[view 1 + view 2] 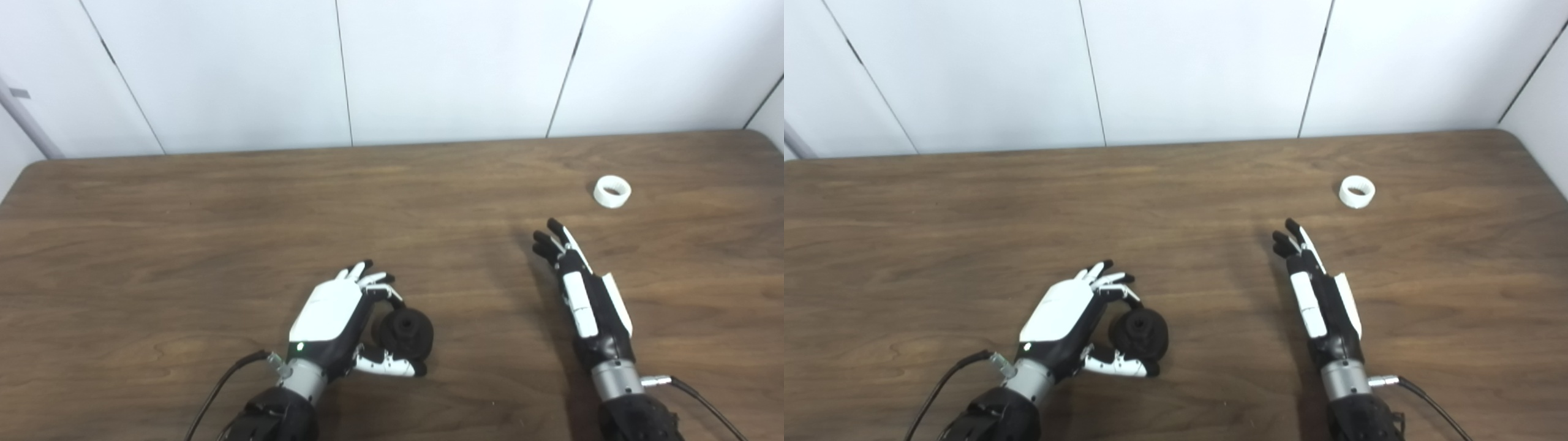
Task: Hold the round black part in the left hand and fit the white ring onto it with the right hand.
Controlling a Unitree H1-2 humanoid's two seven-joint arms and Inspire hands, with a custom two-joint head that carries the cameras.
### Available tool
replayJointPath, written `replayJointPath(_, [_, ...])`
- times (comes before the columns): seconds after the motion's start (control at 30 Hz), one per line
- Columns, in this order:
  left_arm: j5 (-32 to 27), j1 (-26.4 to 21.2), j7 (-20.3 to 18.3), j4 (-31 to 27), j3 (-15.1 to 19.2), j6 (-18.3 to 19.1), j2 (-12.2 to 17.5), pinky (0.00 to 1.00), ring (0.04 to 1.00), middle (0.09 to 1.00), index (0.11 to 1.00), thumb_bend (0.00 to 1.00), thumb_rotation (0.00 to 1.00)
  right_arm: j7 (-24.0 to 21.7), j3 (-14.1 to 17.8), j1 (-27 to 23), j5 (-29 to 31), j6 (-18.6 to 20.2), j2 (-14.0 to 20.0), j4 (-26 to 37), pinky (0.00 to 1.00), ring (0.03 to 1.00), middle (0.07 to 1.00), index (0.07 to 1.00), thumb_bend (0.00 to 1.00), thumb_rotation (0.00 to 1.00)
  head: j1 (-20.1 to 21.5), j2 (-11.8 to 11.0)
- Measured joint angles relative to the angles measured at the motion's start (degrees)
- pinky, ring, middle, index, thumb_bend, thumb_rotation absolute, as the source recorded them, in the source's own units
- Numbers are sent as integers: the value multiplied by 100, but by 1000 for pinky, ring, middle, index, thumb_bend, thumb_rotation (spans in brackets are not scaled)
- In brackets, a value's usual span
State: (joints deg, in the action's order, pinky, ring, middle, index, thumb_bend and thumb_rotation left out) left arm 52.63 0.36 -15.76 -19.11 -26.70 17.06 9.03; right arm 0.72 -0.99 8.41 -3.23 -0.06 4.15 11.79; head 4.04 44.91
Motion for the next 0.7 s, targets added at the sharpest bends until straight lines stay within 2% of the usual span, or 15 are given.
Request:
replayJointPath(0.13, [21,-6,0,7,-12,0,3,1000,992,875,483,520,55,20,2,-19,7,11,-4,3,992,907,905,959,544,1000,0,0])
replayJointPath(0.23, [22,-8,0,9,-12,-1,3,1000,991,871,483,521,55,41,4,-30,5,118,-8,68,981,915,900,955,536,1000,166,61])
replayJointPath(0.5, [23,-33,12,43,5,-77,26,1000,985,866,484,521,55,68,71,-78,36,641,-12,385,994,932,909,953,468,1000,369,79])
replayJointPath(0.57, [25,-33,10,43,9,-78,27,1000,983,865,484,521,56,51,111,-103,26,775,4,508,977,930,904,944,468,967,422,97])
replayJointPath(0.7, [25,-32,1,43,26,-78,32,1000,988,869,484,520,56,19,237,-198,-27,1147,132,854,937,924,897,911,467,824,545,88])
